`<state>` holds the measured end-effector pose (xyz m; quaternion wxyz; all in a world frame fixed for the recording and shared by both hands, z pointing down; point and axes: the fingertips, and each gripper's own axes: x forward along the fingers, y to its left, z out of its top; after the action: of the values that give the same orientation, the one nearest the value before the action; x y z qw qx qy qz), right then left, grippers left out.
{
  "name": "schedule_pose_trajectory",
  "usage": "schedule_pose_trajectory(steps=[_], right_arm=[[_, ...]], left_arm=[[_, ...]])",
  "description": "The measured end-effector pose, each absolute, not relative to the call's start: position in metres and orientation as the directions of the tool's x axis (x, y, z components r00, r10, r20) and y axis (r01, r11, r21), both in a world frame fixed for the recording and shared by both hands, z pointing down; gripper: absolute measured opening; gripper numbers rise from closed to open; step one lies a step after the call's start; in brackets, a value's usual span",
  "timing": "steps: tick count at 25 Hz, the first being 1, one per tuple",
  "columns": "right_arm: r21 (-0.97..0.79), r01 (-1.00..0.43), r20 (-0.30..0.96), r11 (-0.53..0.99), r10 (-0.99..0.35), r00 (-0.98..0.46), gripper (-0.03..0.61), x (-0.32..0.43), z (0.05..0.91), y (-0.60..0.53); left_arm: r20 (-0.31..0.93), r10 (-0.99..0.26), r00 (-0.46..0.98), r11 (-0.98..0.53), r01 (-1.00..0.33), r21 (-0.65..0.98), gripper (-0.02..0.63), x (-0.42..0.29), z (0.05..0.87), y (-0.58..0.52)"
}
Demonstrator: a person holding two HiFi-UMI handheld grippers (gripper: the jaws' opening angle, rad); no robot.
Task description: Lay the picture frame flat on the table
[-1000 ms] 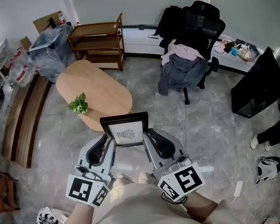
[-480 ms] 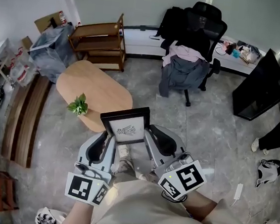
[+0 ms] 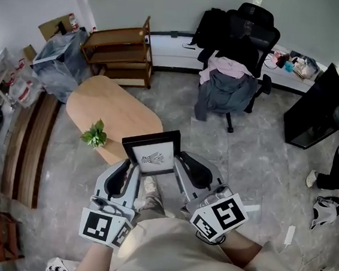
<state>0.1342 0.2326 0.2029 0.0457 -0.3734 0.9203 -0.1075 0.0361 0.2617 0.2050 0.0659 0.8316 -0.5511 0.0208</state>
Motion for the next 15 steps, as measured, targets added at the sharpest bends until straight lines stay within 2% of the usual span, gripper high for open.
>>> schedule_pose_trajectory(steps=[15], right_arm=[[-0.257,-0.705,0.099,0.661,-0.707,-0.700,0.038,0.046,0.223,0.069]], left_arm=[[0.184,-0.886,0.425,-0.397,-0.902,0.172,0.067,-0.052,0.227,0.096]])
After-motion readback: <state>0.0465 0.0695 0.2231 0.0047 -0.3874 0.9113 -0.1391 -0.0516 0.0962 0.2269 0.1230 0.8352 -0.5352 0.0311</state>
